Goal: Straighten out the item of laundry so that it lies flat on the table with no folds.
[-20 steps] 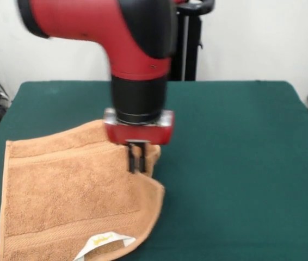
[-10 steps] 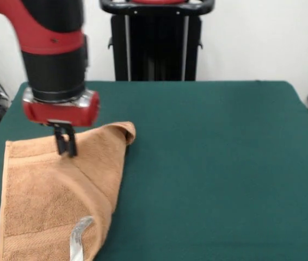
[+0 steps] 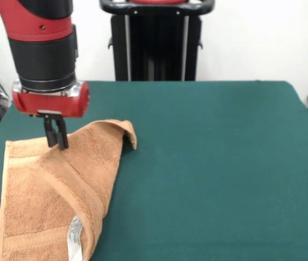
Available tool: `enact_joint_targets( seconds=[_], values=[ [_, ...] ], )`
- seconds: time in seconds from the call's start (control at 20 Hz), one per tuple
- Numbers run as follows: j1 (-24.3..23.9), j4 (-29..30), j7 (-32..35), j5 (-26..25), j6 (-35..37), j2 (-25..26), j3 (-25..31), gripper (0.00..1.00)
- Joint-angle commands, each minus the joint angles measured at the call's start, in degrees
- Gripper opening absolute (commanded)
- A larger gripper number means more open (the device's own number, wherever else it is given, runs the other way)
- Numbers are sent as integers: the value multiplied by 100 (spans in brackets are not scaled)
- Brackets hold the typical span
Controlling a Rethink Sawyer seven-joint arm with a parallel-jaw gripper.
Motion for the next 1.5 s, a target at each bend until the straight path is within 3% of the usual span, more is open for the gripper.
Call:
enact_joint_targets(
  seconds=[0.05,0.95,1.5],
  values=[
    [142,621,-1394,-395,506,-2,969,0],
    [112,583,-1169,-636,585,26,1123,0],
    [839,213,-174,-878,86,352,609,0]
  ],
)
